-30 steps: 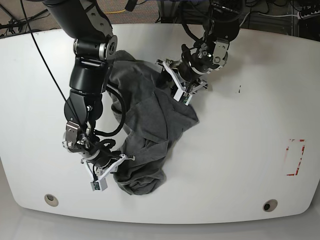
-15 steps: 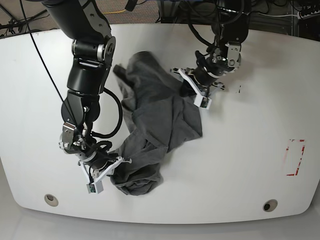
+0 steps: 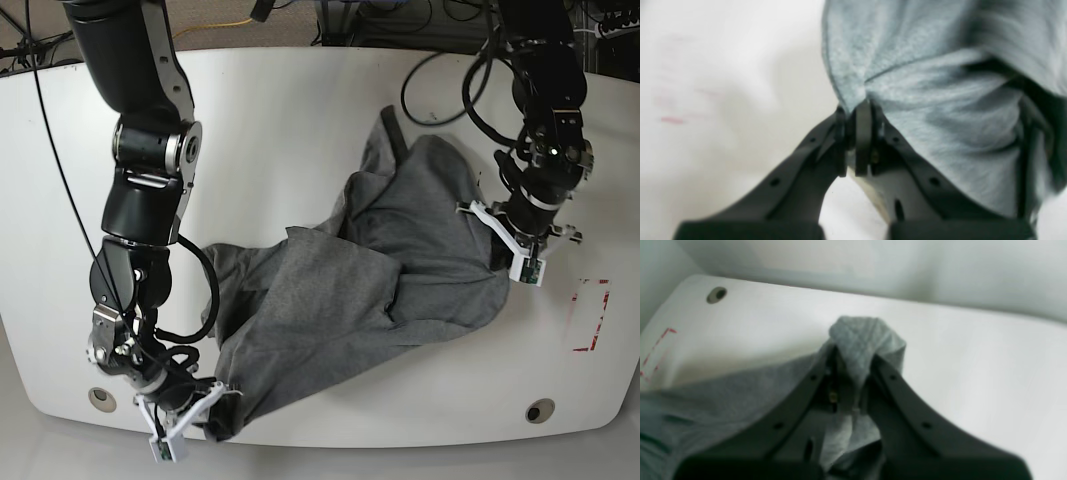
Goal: Fold the T-shirt properly
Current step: 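Lift the shirt with both grippers and stretch it apart in the air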
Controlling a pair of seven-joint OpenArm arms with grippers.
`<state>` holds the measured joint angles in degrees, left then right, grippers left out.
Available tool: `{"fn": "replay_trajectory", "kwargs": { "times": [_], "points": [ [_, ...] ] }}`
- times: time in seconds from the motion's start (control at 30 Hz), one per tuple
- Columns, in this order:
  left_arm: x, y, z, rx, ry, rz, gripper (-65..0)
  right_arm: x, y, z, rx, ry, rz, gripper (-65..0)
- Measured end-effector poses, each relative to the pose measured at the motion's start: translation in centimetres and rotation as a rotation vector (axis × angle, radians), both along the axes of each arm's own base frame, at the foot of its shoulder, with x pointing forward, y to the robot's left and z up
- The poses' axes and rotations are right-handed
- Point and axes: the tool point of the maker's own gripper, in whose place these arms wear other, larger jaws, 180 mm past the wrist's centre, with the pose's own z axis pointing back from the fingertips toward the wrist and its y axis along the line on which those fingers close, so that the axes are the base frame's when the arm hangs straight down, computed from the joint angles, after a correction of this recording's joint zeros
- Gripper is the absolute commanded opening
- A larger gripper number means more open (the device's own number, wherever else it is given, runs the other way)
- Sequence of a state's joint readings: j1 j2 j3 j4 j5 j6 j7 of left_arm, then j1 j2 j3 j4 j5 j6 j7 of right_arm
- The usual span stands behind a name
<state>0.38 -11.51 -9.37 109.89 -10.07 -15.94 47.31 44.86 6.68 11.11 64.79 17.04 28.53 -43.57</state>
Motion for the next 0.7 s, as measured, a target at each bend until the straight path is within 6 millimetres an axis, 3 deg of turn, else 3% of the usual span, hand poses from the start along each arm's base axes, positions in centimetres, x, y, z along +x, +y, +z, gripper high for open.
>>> {"fn": "replay_trajectory", "kwargs": {
  "times": [0.17, 0.47, 0.7],
  "points": [
    [1.9, 2.6, 4.9, 0.041, -0.086, 0.057, -65.0, 1.4, 0.3, 4.5, -0.026, -0.078, 0.017, -65.0],
    [5.2, 6.6, 16.0, 0.112, -0.289, 0.149, -65.0, 3.0, 1.9, 14.1, -0.097, -0.237, 0.069, -65.0],
    [5.9, 8.2, 24.8, 0.172, -0.481, 0.171, -65.0, 3.1, 0.3, 20.4, -0.192, -0.314, 0.049, -65.0]
  ]
}}
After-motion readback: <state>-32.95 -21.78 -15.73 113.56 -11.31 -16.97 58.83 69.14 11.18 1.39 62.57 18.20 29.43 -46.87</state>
